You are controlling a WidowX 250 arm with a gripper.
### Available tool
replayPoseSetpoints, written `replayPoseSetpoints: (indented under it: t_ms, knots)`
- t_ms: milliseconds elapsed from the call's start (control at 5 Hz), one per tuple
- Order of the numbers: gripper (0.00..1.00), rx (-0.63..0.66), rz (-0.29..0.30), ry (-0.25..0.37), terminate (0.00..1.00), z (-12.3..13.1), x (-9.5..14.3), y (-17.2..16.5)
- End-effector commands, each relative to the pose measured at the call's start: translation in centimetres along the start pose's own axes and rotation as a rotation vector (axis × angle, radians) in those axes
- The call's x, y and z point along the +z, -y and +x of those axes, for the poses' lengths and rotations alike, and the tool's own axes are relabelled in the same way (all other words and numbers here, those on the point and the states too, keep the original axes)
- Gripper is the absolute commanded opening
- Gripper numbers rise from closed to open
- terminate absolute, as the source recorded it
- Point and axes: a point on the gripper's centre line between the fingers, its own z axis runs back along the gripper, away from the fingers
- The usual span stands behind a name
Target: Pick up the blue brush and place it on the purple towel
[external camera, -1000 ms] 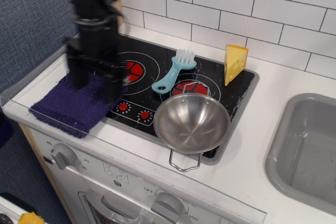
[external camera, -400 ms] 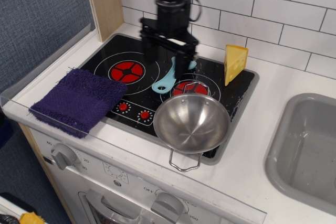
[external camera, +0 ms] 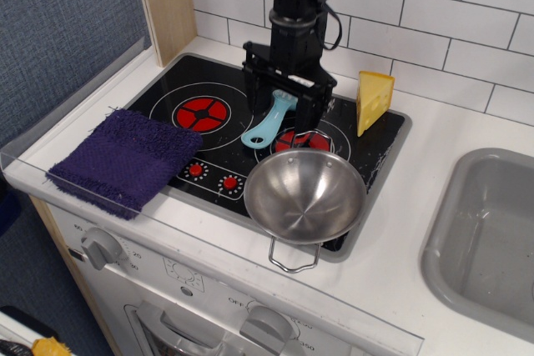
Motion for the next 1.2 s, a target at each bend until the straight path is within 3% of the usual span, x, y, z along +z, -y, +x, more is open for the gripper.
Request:
replayPoseSetpoints:
  t_ms: [0,200,400,800,1000]
  knots:
    - [1.0,0.015,0.055,0.029,0.0,0.2,-0.1,-1.1]
    - [1.0,0.024,0.07,0.06,0.0,-0.1,-0.4,-1.3]
    - [0.0,0.039,0.083,0.096,0.0,-0.7,-0.6,-1.6]
    - [0.0,0.068,0.044,0.128,0.0,-2.0,-0.5,-2.8]
    - [0.0,0.096,0.02,0.209,0.0,-2.2,2.7,-3.9]
